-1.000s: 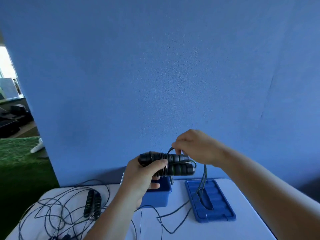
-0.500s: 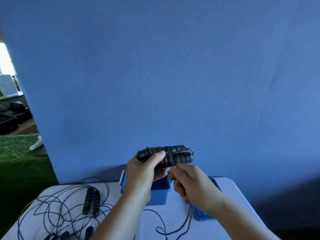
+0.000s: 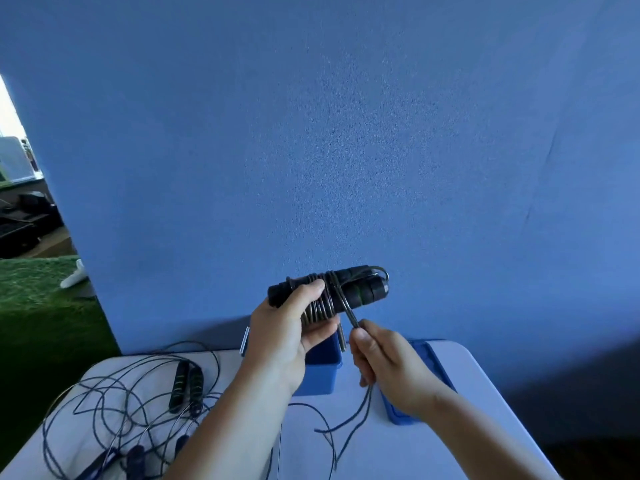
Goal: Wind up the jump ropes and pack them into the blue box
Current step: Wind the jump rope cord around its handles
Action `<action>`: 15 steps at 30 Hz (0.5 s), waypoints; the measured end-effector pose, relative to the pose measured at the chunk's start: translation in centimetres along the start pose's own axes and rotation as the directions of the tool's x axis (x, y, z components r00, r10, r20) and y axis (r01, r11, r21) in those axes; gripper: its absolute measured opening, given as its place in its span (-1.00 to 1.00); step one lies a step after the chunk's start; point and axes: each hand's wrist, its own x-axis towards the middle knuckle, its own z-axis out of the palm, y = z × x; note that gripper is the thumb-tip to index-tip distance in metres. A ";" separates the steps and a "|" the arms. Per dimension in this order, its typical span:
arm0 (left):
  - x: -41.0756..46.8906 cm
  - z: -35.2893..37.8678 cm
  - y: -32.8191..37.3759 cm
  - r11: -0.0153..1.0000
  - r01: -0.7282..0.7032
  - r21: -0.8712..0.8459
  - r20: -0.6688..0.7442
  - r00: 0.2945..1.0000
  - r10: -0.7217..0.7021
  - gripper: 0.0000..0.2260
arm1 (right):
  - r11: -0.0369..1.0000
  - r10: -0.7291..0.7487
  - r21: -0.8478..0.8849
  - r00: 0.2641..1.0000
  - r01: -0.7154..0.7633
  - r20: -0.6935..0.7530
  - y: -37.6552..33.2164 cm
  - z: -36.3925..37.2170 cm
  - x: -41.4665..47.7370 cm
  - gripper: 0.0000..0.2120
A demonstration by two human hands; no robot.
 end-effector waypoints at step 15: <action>-2.1 0.4 2.5 0.989 0.013 0.145 0.260 0.964 -0.051 -0.67 | 0.985 0.066 -0.159 0.998 -0.068 -0.016 1.5 -5.4 5.2 -0.71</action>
